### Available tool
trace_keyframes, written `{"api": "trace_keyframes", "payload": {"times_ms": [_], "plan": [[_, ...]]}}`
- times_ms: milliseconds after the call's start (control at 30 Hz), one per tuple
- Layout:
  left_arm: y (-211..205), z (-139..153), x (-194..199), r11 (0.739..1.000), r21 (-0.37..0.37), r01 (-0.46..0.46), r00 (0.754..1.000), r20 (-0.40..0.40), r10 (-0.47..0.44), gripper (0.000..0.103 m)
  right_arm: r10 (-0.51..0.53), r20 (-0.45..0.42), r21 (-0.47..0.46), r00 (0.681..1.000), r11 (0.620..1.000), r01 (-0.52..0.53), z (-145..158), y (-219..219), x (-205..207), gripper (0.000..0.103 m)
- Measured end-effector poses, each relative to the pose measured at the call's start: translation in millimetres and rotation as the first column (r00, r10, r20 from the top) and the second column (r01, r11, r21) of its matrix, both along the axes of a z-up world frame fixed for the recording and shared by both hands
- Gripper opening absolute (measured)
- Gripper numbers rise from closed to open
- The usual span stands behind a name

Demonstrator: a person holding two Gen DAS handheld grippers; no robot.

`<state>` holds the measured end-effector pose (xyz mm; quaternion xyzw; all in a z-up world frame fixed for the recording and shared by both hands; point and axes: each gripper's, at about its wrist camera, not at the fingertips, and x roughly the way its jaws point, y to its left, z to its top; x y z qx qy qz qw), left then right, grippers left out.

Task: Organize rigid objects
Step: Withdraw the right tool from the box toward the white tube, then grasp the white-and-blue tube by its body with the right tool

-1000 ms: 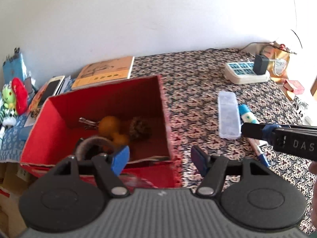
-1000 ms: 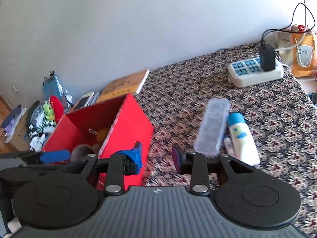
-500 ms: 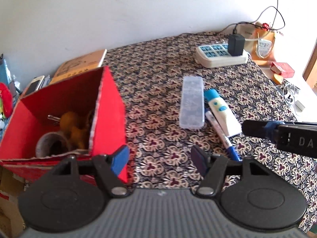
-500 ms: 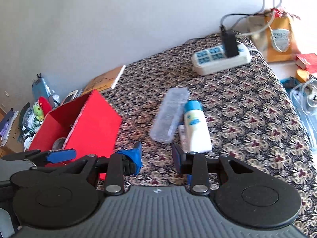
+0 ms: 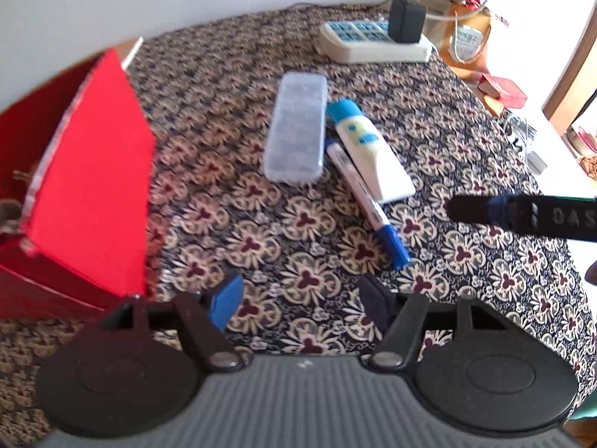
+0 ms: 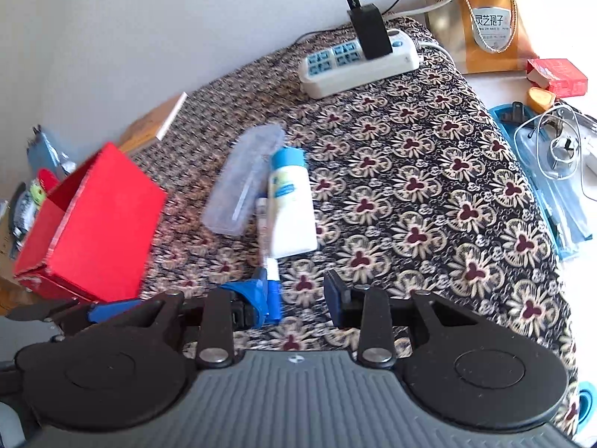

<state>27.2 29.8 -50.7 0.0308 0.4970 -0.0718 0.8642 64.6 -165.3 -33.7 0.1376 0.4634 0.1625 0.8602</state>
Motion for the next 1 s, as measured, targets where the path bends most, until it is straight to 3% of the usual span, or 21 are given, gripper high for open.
{"api": "trace_keyframes", "payload": {"times_ms": [133,567,700,800,1000], "plan": [[-4.7,-6.9,2.8,0.998,-0.049,0.032,0.999,-0.008,-0.033,0.068,0.050,-0.013,-0.020,0.999,0.999,-0.050,-10.9,7.5,27.2,0.016],[-18.4,-15.1,10.6,0.994,-0.070,0.086,0.996,0.010,-0.086,0.068,0.204,0.040,-0.206,0.978,0.960,-0.192,-23.0,71.5,124.8,0.019],[-14.2,-18.5,14.4,0.995,-0.078,0.067,0.998,-0.004,-0.068,0.068,0.231,0.060,-0.230,0.971,0.950,-0.212,-23.0,78.6,133.5,0.019],[-11.5,-17.4,16.0,0.994,-0.089,0.063,0.998,-0.002,-0.064,0.068,0.226,0.008,-0.165,0.974,0.961,-0.222,-29.3,68.9,136.2,0.016],[-13.1,-15.7,14.5,0.992,-0.081,0.095,0.996,0.010,-0.094,0.068,0.240,0.014,-0.140,0.971,0.962,-0.236,-29.3,51.6,103.7,0.014]]}}
